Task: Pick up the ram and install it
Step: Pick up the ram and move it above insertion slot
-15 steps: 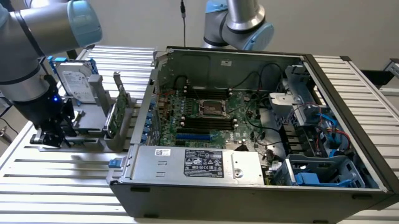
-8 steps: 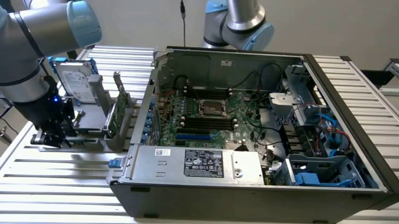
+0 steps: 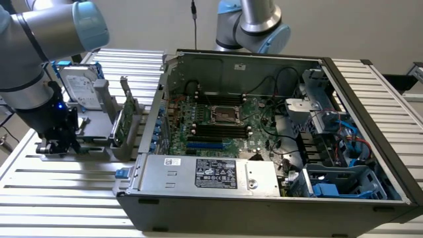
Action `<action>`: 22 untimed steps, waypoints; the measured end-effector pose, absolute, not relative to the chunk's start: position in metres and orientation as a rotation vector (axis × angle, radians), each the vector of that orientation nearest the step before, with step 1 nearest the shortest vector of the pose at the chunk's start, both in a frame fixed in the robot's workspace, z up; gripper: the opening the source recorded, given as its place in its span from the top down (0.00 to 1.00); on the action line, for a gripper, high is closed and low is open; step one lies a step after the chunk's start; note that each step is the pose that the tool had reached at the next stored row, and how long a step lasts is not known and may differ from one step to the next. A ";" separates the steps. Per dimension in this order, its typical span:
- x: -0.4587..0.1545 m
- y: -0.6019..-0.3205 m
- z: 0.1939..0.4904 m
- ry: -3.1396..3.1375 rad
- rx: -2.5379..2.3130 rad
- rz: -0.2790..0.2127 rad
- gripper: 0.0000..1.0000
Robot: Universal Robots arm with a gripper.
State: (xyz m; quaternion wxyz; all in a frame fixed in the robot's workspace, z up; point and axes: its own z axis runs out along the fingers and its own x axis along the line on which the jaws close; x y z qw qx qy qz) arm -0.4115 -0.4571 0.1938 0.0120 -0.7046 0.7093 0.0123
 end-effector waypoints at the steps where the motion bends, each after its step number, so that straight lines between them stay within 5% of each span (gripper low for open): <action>1: -0.411 -0.457 0.194 2.212 -2.197 0.039 0.79; 22: -0.408 -0.457 0.194 2.275 -2.164 0.075 0.86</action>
